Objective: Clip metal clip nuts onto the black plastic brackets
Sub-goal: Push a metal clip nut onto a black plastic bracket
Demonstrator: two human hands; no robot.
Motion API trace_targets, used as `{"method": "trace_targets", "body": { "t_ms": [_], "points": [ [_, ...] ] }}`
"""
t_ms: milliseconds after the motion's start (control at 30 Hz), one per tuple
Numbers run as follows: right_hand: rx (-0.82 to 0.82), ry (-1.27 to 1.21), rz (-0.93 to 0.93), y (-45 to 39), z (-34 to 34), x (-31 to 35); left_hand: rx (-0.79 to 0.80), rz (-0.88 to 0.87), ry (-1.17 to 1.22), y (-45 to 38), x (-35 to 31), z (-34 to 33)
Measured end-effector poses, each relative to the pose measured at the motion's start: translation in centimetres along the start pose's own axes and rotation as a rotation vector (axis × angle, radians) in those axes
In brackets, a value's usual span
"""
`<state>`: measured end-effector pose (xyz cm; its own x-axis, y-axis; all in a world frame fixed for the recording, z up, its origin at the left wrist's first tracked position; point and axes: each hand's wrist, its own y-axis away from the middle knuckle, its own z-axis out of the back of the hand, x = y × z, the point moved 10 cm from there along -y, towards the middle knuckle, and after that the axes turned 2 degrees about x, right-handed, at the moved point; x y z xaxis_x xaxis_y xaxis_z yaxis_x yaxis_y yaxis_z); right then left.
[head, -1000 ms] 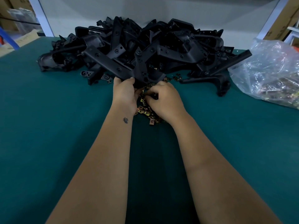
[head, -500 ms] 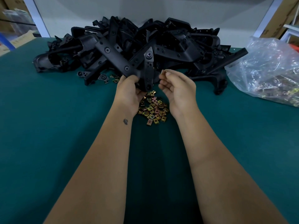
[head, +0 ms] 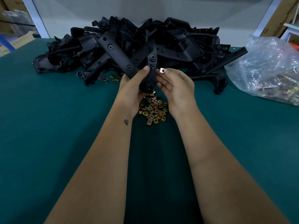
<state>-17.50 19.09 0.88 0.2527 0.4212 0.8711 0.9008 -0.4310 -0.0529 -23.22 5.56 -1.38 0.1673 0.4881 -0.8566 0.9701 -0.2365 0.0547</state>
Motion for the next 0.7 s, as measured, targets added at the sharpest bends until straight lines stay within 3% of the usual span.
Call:
{"method": "trace_targets", "body": {
  "t_ms": [567,700],
  "points": [
    [-0.044,0.114,0.066,0.0,0.9,0.3,0.031,0.012,-0.037,0.3,-0.1,-0.5],
    [-0.032,0.030,0.035,-0.1,0.7,0.2,0.043,0.006,-0.075,0.4,-0.2,-0.7]
  ]
}}
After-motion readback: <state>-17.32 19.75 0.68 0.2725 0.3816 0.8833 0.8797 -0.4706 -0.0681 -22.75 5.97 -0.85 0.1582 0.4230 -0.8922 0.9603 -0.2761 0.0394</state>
